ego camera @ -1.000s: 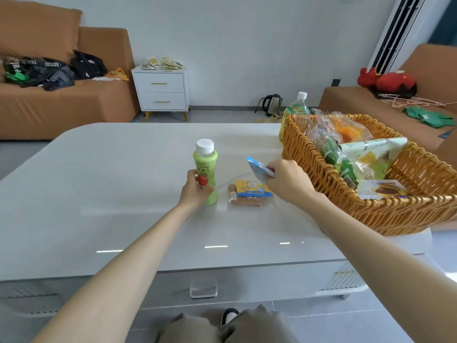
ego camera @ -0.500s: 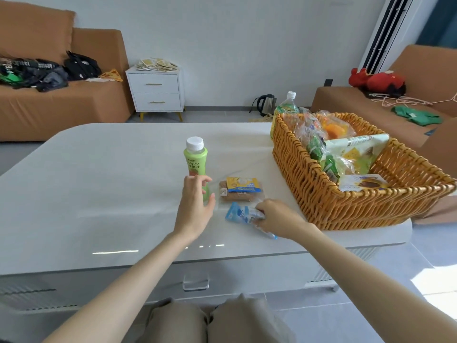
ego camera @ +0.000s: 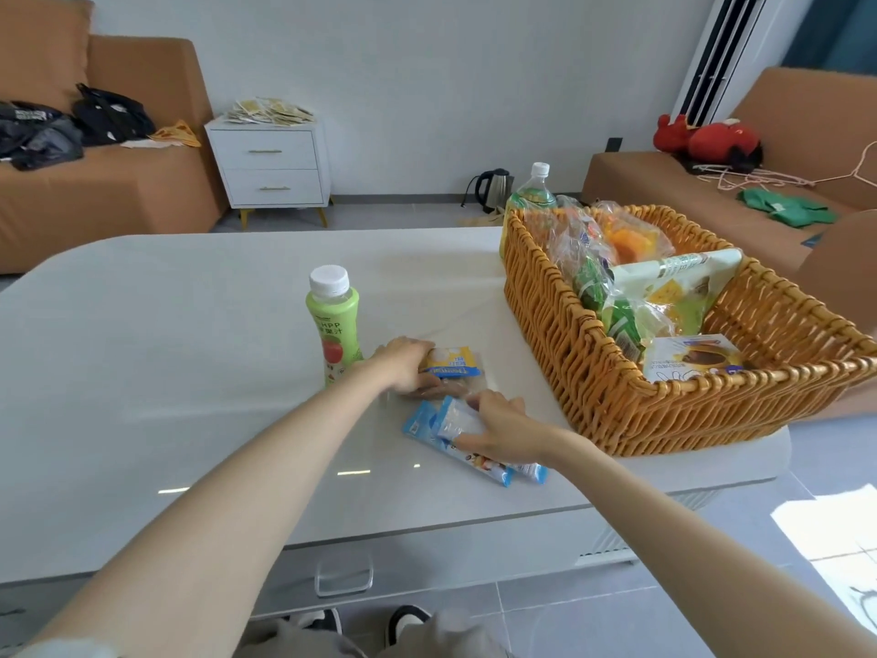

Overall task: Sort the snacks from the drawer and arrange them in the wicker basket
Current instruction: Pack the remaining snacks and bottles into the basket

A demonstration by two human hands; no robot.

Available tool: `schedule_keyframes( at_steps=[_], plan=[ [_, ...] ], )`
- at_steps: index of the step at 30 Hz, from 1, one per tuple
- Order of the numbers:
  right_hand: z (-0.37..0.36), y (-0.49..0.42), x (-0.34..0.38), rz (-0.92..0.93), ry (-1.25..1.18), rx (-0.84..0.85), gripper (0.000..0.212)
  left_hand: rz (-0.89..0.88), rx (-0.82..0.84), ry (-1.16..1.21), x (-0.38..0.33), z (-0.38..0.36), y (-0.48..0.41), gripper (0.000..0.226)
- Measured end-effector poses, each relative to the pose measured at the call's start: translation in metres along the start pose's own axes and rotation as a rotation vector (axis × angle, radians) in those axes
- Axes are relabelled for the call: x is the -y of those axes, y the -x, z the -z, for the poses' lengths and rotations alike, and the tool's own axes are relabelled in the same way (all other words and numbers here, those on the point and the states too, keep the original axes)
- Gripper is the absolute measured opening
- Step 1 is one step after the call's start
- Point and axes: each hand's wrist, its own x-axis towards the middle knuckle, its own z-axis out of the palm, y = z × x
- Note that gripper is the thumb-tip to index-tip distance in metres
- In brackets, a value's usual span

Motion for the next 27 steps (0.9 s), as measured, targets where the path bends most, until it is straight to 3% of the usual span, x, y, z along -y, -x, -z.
schedule_keyframes(
  at_steps=[3, 7, 11, 15, 22, 25, 27],
  plan=[
    [0.003, -0.002, -0.008, -0.006, -0.085, 0.022, 0.04, 0.027, 0.027, 0.069, 0.001, 0.002, -0.009, 0.074],
    [0.005, -0.003, -0.004, -0.041, -0.206, 0.081, 0.044, 0.053, 0.0, 0.026, -0.001, 0.008, -0.014, 0.066],
    [0.001, -0.009, 0.003, -0.116, -0.068, 0.106, 0.041, 0.142, 0.034, 0.025, -0.01, 0.008, -0.01, 0.074],
    [0.003, -0.007, 0.004, -0.139, 0.063, 0.126, 0.024, 0.161, 0.105, 0.109, -0.009, 0.01, -0.006, 0.072],
    [0.015, 0.004, -0.025, -0.186, 0.208, -0.026, 0.063, 0.179, 0.15, 0.176, -0.007, -0.002, 0.017, 0.089],
    [0.015, 0.004, -0.035, -0.203, 0.105, 0.004, 0.079, 0.179, 0.209, 0.228, -0.005, -0.005, 0.025, 0.075],
    [0.019, 0.002, -0.039, -0.184, 0.053, -0.015, 0.073, 0.189, 0.191, 0.302, -0.008, -0.004, 0.03, 0.066]
  ],
)
